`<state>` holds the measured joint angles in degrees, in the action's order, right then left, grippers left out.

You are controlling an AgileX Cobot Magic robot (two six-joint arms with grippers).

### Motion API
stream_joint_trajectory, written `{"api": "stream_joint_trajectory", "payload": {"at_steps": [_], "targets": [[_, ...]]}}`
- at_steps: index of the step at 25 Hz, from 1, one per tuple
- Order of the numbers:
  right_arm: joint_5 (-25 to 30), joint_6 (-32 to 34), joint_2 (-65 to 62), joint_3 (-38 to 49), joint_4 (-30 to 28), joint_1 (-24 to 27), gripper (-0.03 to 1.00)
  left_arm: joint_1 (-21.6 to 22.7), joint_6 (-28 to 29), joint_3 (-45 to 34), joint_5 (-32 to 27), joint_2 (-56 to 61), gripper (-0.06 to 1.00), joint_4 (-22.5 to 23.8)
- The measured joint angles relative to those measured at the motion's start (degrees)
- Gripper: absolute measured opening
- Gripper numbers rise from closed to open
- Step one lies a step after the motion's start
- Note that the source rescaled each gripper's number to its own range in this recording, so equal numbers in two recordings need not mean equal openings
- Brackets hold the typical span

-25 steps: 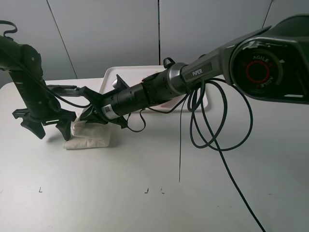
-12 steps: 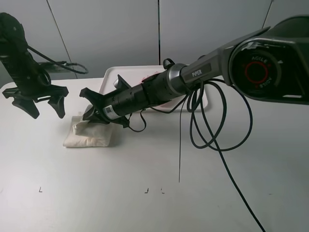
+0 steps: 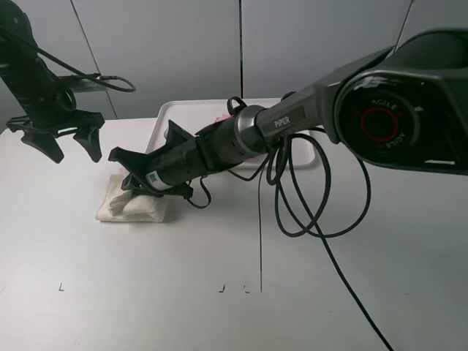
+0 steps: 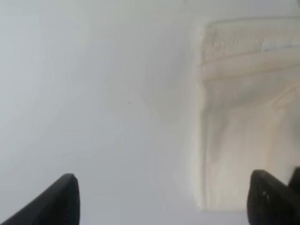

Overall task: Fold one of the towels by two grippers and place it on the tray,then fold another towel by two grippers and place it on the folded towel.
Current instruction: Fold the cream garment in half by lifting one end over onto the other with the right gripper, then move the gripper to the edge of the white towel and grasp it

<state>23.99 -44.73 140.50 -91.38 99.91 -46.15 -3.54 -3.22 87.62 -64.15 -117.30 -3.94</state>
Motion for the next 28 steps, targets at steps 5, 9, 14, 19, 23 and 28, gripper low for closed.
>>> {"api": "stream_joint_trajectory", "payload": {"at_steps": [5,9,14,19,23,28], "targets": [[-0.4,0.4,-0.4,-0.1,1.1,-0.6,0.6,0.0,-0.8,0.0,-0.1,0.0,0.93,-0.6],[1.1,0.7,-1.5,-0.1,1.1,-0.1,0.64,0.0,-1.2,0.0,0.3,0.0,0.92,-2.3],[1.5,-3.5,-5.4,0.0,-1.4,2.8,0.64,0.0,-1.4,0.0,0.6,0.0,0.92,-2.6],[6.1,-1.6,-8.1,0.0,-12.9,6.1,0.71,0.0,-1.4,0.0,0.6,0.0,0.92,-2.8],[8.2,4.7,-8.1,0.0,-24.5,7.9,0.75,0.0,-1.5,0.0,0.6,0.0,0.92,-3.6],[12.5,14.4,-6.2,0.0,-30.3,9.3,0.74,0.0,-1.7,0.0,0.5,0.0,0.92,-3.9]]}}
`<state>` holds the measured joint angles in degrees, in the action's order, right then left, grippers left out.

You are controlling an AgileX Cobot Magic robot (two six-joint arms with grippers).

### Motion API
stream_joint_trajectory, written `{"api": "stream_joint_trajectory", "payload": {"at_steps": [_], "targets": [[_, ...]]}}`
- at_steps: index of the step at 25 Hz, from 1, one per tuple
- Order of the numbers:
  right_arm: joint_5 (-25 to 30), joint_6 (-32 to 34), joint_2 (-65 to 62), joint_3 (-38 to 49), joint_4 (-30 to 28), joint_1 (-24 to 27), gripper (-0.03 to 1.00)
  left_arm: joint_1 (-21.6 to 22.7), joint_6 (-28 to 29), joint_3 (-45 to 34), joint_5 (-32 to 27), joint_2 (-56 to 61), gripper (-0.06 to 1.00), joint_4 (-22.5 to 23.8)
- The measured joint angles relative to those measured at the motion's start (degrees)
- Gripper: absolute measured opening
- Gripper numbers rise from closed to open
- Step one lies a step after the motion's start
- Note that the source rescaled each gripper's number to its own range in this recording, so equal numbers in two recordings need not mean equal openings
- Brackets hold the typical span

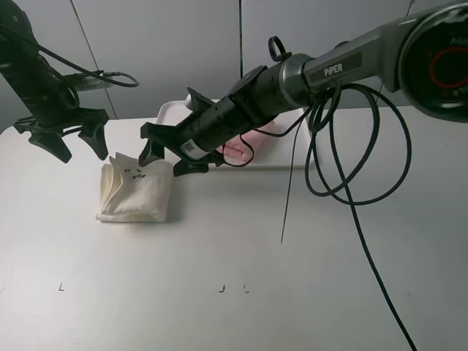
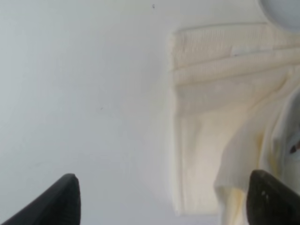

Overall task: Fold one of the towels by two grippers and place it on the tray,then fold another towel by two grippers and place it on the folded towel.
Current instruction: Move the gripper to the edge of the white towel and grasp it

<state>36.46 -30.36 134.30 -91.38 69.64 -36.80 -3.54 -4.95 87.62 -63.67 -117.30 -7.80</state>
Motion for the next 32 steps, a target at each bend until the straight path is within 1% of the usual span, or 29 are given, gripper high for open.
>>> {"api": "stream_joint_trajectory", "payload": {"at_steps": [2,5,8,16,20,22,24,26,29,30,32], "targets": [[2.0,1.0,1.6,0.0,0.8,0.2,0.74,0.0,-0.1,0.0,0.0,0.0,0.92,-0.2],[3.2,1.3,3.1,0.2,1.8,0.2,0.74,0.0,-0.7,0.0,0.0,0.0,0.92,-1.1],[3.0,1.0,3.3,0.2,2.3,0.2,0.74,0.0,-1.0,0.0,-0.1,0.0,0.92,-1.4],[1.9,-0.3,4.4,0.2,6.0,0.2,0.73,0.0,-1.7,0.0,-0.3,0.0,0.92,-1.7],[2.8,-1.9,6.1,0.2,9.6,0.2,0.67,0.0,-2.3,0.0,-0.5,0.0,0.92,-2.1],[2.8,-3.0,6.5,0.2,10.4,0.2,0.59,0.0,-2.5,0.0,-0.5,0.0,0.92,-2.1],[2.8,-5.0,6.5,0.2,11.0,0.2,0.47,0.0,-2.5,0.0,-0.5,0.0,0.92,-2.1],[2.8,-7.4,6.5,0.2,13.1,0.2,0.29,0.0,-2.5,0.0,-0.4,0.0,0.92,-2.1],[2.8,-10.6,6.5,0.2,17.1,0.2,0.06,0.0,-2.8,0.0,-0.4,0.0,0.91,-2.2],[2.9,-11.1,6.5,0.2,18.3,0.2,0.01,0.0,-2.9,0.0,-0.4,0.0,0.91,-2.2],[4.0,-13.2,6.5,0.2,20.0,0.2,0.0,0.0,-3.1,0.0,-0.4,0.0,0.91,-2.3]]}}
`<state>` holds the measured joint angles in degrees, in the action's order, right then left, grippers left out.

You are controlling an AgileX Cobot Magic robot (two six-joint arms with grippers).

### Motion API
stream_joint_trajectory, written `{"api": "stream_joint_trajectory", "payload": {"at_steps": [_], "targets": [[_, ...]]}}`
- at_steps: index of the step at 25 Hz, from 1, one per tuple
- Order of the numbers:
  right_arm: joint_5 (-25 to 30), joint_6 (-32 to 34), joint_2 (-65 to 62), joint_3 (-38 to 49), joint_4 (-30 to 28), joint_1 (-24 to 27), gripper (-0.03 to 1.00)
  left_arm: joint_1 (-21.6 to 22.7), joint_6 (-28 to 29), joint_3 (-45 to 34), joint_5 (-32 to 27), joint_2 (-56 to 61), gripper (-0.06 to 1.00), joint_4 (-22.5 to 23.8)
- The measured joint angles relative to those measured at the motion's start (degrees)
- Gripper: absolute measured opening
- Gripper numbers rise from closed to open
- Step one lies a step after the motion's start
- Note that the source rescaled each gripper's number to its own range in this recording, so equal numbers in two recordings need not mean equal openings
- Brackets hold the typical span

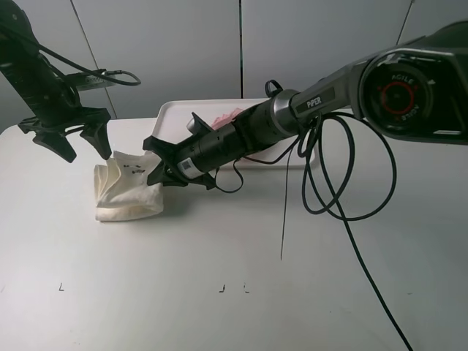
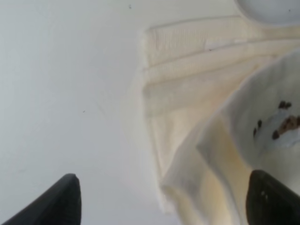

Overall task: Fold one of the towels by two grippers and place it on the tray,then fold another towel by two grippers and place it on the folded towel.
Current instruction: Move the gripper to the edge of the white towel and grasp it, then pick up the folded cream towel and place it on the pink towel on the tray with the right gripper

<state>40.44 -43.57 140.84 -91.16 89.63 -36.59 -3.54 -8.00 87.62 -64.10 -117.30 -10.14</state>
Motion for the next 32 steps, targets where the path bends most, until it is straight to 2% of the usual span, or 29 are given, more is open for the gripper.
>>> {"api": "stream_joint_trajectory", "payload": {"at_steps": [5,11,15,23,28,32], "targets": [[-0.5,-2.0,-0.4,0.0,0.7,0.0,0.0,0.0,-0.1,0.0,0.0,0.0,0.91,0.0],[-9.9,-2.2,-7.2,0.0,-5.0,0.5,0.0,0.0,-0.1,0.0,0.0,0.0,0.91,-0.1],[-12.9,-2.2,-11.2,0.0,-5.2,4.1,0.0,0.0,-0.1,0.0,0.0,0.0,0.91,-0.1],[-13.6,1.6,-12.8,0.0,-5.2,14.1,0.0,0.0,-0.1,0.0,0.0,0.0,0.91,-0.1],[-13.6,3.6,-12.8,0.0,-5.3,17.1,0.0,0.0,-0.1,0.0,0.0,0.0,0.91,-0.1],[-13.3,4.2,-12.8,0.0,-6.2,17.4,0.0,0.0,-0.1,0.0,0.0,0.0,0.91,-0.1]]}}
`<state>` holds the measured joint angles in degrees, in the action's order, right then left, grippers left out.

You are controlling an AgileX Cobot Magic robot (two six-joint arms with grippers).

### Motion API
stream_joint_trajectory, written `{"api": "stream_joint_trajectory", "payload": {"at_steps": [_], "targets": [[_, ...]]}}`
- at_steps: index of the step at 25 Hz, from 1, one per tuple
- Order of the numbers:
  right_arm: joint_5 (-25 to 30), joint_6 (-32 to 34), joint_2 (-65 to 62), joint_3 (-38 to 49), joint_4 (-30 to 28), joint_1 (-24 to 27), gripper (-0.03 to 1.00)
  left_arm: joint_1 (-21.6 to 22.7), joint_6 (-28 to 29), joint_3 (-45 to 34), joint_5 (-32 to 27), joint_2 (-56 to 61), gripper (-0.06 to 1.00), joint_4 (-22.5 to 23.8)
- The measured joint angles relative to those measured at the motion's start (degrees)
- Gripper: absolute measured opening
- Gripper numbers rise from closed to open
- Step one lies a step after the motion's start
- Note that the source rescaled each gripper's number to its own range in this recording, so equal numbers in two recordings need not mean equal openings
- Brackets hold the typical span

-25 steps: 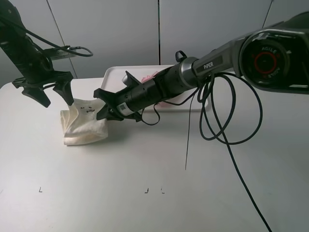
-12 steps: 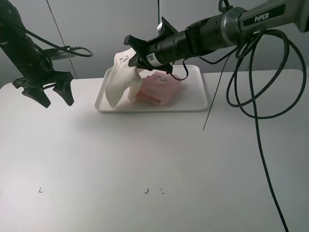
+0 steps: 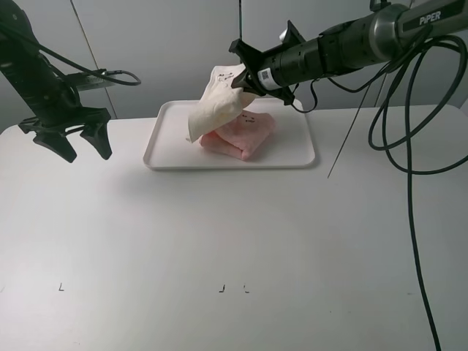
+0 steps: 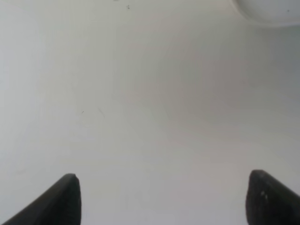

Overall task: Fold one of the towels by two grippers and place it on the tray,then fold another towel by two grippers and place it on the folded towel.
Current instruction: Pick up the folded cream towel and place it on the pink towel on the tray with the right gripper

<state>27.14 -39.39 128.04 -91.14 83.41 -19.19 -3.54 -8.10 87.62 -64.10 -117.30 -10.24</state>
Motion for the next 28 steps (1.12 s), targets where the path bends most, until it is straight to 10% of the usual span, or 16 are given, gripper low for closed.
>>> {"api": "stream_joint_trajectory", "payload": {"at_steps": [15,28], "targets": [[9.5,4.4,0.0,0.0,13.5,-0.1,0.0,0.0,0.0,0.0,0.7,0.0,0.91,0.0],[6.3,5.7,-0.1,-9.3,14.7,-0.1,0.0,0.0,0.0,0.0,-0.1,0.0,0.91,0.0]]}}
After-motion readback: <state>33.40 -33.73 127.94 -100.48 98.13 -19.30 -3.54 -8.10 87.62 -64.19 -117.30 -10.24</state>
